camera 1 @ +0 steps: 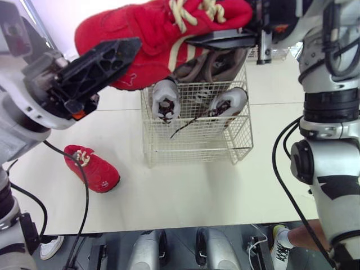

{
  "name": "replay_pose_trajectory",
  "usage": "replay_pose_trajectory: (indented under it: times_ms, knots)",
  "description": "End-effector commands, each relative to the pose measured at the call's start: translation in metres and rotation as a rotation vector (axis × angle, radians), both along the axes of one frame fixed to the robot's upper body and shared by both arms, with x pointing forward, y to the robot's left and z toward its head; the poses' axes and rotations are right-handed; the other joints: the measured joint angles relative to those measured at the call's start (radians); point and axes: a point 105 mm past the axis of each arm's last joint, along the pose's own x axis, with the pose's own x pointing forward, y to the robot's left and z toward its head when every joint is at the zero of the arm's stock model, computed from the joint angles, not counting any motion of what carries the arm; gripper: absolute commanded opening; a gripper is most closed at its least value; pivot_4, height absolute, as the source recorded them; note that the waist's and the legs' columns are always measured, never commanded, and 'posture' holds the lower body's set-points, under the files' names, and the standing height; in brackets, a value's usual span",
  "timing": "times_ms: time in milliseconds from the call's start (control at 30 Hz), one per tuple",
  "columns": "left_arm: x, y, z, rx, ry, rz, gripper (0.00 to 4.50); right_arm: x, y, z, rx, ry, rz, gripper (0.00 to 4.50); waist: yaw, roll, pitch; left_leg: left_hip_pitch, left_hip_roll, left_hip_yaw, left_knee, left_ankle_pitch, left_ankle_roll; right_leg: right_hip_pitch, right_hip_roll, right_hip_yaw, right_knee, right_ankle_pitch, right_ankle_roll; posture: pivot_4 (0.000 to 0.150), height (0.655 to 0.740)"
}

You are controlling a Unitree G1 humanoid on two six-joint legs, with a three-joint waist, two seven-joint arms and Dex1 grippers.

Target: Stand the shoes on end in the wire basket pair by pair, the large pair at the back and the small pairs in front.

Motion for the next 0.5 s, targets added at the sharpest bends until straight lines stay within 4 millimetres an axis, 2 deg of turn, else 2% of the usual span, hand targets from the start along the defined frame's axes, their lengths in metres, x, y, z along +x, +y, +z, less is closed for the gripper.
replay_pose_trajectory:
  times_ms: [33,133,200,300,333,367,400,433,500]
  knots:
    - [-0.003,0.001,0.006,-0.011,-0.022,-0.012,1.88,-0.01,-0.001,0.008,0.022,-0.048,0.01,1.35,0.0,0.0,0.0,0.0,0.0,0.0,0.0,0.0,0.0,0.0,0.0,0.0,0.0,0.0,0.0,0.15,0.7371]
    - [-0.001,0.003,0.006,-0.029,-0.015,-0.005,0.74,-0.009,-0.002,0.006,0.011,-0.041,0.0,1.35,0.002,0.0,0.0,0.0,0.0,0.0,0.0,0.0,0.0,0.0,0.0,0.0,0.0,0.0,0.0,0.15,0.7371]
    - [0.0,0.004,0.006,-0.041,-0.01,0.001,0.74,-0.008,-0.003,0.005,0.002,-0.032,-0.008,1.35,0.002,0.0,0.0,0.0,0.0,0.0,0.0,0.0,0.0,0.0,0.0,0.0,0.0,0.0,0.0,0.15,0.7371]
    - [0.001,0.006,0.005,-0.086,-0.005,0.01,0.69,-0.003,-0.013,0.007,0.013,0.039,-0.059,2.27,0.002,0.0,0.0,0.0,0.0,0.0,0.0,0.0,0.0,0.0,0.0,0.0,0.0,0.0,0.0,0.15,0.7371]
    - [0.0,0.006,0.004,-0.097,-0.004,0.013,0.69,-0.001,-0.016,0.01,0.036,0.058,-0.079,2.71,0.002,0.0,0.0,0.0,0.0,0.0,0.0,0.0,0.0,0.0,0.0,0.0,0.0,0.0,0.0,0.15,0.7371]
    - [0.0,0.008,0.004,-0.114,-0.004,0.019,0.69,0.003,-0.025,0.017,0.087,0.108,-0.117,3.38,0.002,-0.001,0.0,0.0,0.0,0.0,0.001,0.0,0.0,0.0,0.0,0.0,0.0,0.0,0.0,0.15,0.7371]
    - [0.0,0.009,0.004,-0.129,-0.005,0.025,0.69,0.006,-0.034,0.023,0.135,0.165,-0.142,3.7,0.002,-0.001,0.0,0.0,0.0,0.0,0.001,0.0,0.0,0.0,0.0,0.0,0.0,0.0,0.0,0.15,0.7371]
    - [-0.001,0.01,0.004,-0.144,-0.007,0.032,0.69,0.009,-0.043,0.027,0.18,0.226,-0.156,4.29,0.003,-0.001,0.0,0.0,0.0,0.0,0.001,0.0,0.0,0.001,-0.001,0.0,0.0,0.0,0.0,0.15,0.7371]
    - [-0.003,0.012,0.004,-0.174,-0.013,0.047,0.69,0.013,-0.062,0.029,0.269,0.36,-0.172,4.41,0.004,-0.001,0.0,0.0,0.0,-0.001,0.001,0.0,0.0,0.001,-0.001,0.0,0.0,0.0,0.0,0.15,0.7371]
